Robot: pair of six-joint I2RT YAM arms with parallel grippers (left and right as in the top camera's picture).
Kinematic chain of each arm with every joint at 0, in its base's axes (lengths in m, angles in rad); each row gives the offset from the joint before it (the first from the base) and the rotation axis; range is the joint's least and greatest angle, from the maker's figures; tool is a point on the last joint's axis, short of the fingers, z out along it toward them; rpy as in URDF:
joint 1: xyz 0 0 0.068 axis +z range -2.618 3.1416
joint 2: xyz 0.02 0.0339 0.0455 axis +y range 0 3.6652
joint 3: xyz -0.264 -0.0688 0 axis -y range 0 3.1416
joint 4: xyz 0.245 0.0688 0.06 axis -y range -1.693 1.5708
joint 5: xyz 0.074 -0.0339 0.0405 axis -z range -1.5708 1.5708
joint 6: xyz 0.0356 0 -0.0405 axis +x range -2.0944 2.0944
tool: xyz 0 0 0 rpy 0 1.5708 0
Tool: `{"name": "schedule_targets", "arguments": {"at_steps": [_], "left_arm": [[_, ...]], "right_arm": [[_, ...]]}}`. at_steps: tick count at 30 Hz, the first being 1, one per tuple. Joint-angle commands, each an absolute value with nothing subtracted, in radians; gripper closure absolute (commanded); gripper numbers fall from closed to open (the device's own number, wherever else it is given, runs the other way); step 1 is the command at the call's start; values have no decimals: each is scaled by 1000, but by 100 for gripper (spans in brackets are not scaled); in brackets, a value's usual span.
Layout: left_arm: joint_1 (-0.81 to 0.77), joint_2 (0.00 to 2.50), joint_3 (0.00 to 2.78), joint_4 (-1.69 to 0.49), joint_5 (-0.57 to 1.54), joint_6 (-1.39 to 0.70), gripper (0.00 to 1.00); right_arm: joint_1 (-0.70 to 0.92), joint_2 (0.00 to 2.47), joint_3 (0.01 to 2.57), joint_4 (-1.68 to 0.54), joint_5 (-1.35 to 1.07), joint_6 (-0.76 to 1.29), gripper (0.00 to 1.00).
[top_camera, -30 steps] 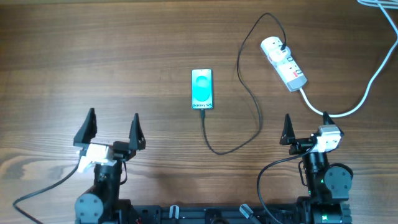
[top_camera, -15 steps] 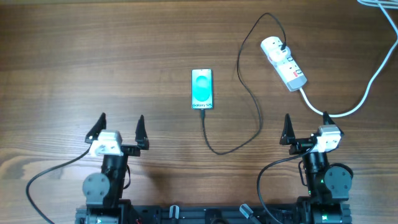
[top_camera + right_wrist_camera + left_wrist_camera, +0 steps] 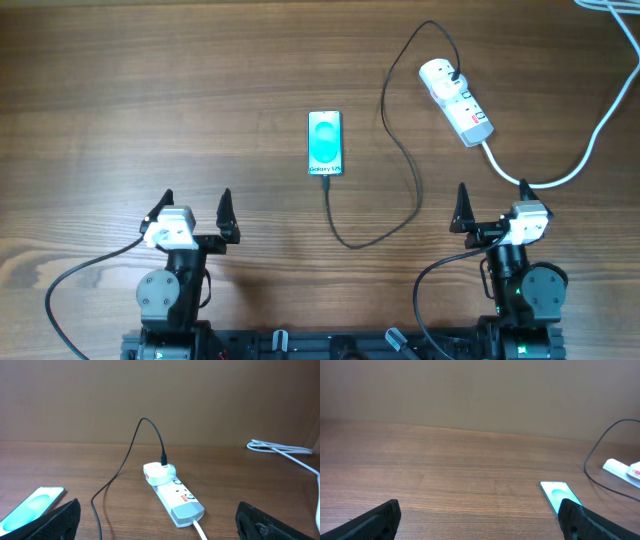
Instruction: Plug charger to phone and switch on socket
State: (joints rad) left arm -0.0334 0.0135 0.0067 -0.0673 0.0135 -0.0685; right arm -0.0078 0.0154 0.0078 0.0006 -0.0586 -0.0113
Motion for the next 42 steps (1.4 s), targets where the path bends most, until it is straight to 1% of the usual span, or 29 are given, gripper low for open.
{"name": "schedule_targets", "arguments": {"at_steps": [1,21,26,42], "left_arm": [[-34,3,6,-77,-1,-113,0],[-34,3,6,-78,2,-82,0],[-34,3,6,-78,9,-7,0],[-34,3,6,-79,7,-31,0]], "right_arm": [[-13,4,5,2,-45,4,0],[-13,4,5,2,-45,3,0],[-13,4,5,2,-45,4,0],[-13,4,5,2,-45,3,0]]}}
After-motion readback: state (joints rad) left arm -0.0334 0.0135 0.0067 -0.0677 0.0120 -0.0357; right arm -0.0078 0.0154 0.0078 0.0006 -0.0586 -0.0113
